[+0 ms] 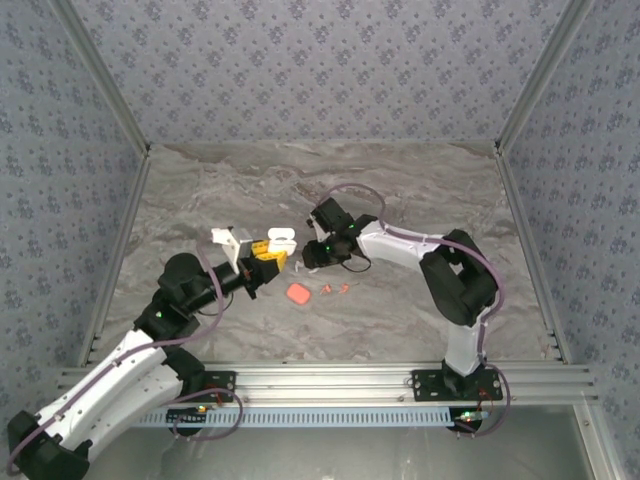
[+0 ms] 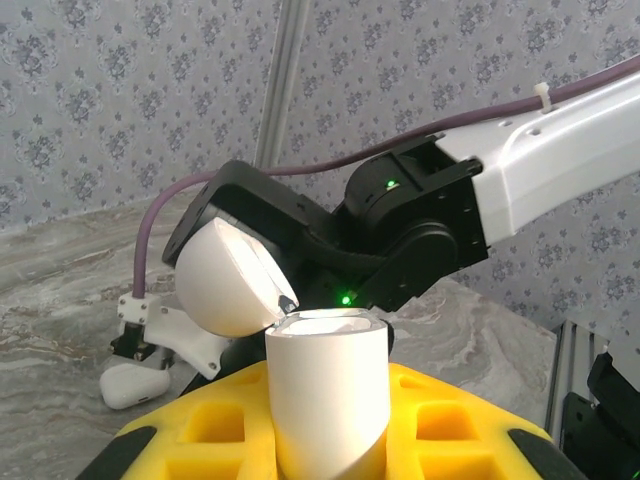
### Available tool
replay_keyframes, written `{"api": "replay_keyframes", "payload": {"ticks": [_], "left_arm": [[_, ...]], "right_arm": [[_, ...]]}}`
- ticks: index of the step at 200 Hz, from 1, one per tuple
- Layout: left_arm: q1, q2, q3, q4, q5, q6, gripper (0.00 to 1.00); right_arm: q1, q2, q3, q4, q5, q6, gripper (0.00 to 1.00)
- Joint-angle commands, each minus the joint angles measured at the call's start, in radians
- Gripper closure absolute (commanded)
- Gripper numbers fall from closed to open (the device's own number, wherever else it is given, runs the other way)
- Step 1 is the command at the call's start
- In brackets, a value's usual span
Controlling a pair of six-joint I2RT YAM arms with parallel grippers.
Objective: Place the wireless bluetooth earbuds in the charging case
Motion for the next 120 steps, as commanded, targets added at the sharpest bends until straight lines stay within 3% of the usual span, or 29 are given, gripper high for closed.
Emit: {"api": "replay_keyframes", "payload": {"ticks": [1, 120], "left_arm": [[-0.005, -0.013, 0.005, 0.001, -0.013, 0.02, 0.98], [-0.005, -0.003, 0.007, 0.007, -0.002, 0.02, 0.98]], "right_arm": [[0.011, 0.032, 0.044, -0.057, 0.057, 0.026, 0.58], [0.038, 0.108, 0.089, -0.099, 0.084, 0.018, 0.6]]}}
